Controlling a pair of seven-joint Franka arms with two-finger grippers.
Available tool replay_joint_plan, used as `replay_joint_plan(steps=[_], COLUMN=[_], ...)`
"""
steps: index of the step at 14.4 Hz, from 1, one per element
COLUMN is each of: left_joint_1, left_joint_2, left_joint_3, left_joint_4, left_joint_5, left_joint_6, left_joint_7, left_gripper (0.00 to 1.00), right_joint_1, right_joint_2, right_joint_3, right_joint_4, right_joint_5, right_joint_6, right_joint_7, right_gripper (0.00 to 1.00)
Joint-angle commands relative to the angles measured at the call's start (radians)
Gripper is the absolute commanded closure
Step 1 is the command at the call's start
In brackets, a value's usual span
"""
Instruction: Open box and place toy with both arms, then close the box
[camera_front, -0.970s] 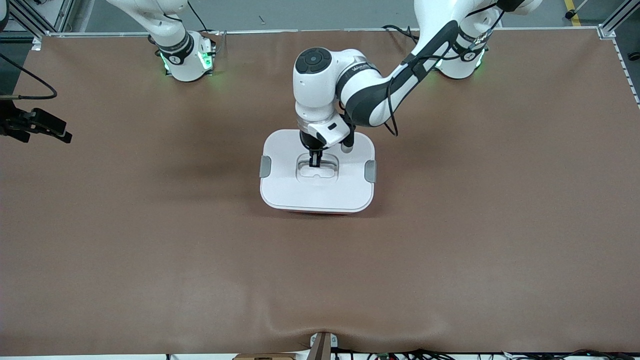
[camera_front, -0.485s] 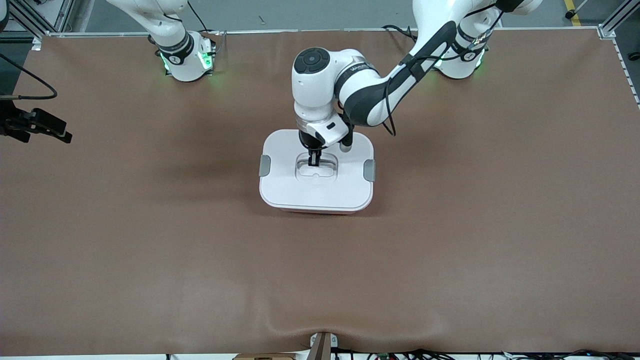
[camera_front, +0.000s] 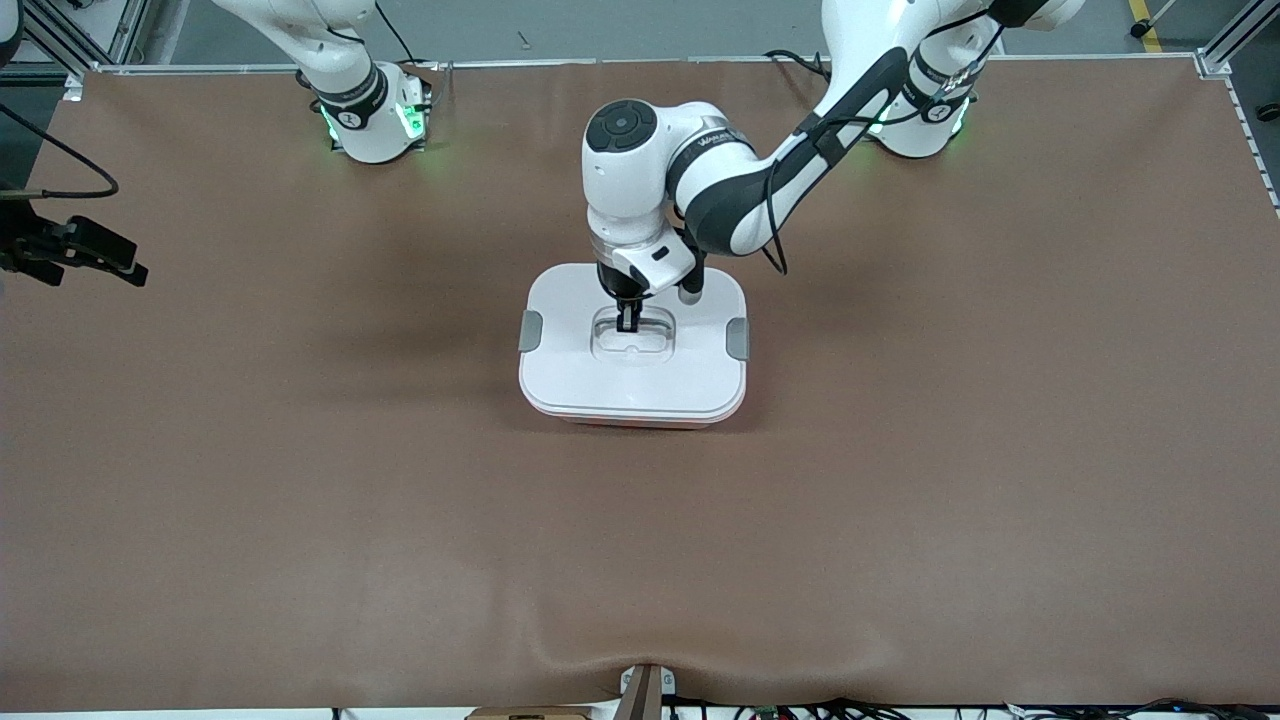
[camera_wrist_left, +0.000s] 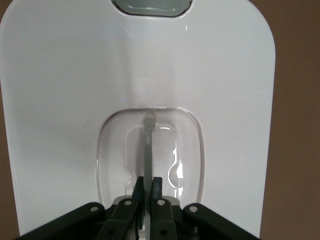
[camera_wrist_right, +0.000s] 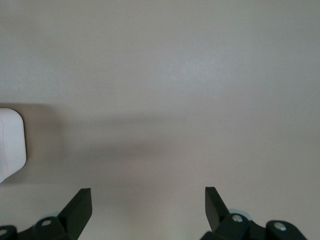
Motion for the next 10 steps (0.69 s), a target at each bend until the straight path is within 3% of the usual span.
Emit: replay_joint_plan(steps=[1, 10], left_joint_1=[0.007, -0.001], left_joint_2=[-0.003, 0.011], left_joint_3=[0.000, 0.000], left_joint_4=[0.005, 0.004], left_joint_5=[0.011, 0.022], left_joint_6=[0.013, 0.015], left_joint_7=[-0.001, -0.012], left_gripper=[1.00, 1.00], right_joint_1=[-0.004, -0.019], right_joint_2=[0.007, 0.013], right_joint_3=[0.006, 0.004], right_joint_4=[0.014, 0.014], right_joint_5=[-0.006, -0.006], right_joint_6=[-0.010, -0.010], right_joint_7=[-0.006, -0.014], right_gripper=[0.00, 0.00])
